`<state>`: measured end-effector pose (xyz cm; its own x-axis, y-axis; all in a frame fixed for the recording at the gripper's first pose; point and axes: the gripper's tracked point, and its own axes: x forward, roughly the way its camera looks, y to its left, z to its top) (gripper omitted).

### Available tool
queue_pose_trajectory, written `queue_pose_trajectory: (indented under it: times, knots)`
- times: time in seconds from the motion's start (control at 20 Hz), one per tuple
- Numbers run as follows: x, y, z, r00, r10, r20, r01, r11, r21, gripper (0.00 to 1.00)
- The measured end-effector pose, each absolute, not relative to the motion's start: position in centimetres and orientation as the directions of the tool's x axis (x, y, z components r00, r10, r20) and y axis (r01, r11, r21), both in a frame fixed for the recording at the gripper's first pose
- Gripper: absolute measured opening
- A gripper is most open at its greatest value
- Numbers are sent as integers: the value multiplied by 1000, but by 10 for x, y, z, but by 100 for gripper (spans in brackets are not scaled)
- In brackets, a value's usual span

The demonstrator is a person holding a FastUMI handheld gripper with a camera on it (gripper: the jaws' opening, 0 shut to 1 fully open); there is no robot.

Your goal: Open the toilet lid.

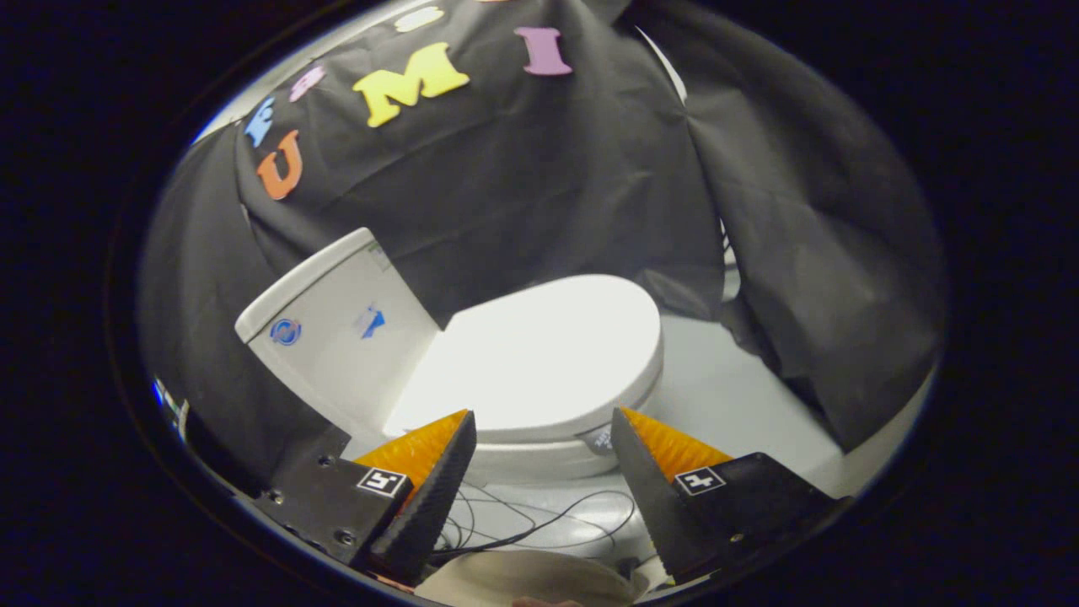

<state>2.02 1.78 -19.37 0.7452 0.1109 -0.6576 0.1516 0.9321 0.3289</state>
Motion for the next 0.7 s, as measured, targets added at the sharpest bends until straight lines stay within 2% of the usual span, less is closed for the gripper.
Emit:
queue_pose_trajectory:
  times: [0.35, 0.7]
  knots:
    - [34, -3, -269, 612, 105, -784, 387, 824, 413, 99]
    - [48, -11, -303, 581, 164, -797, 492, 709, 505, 98]
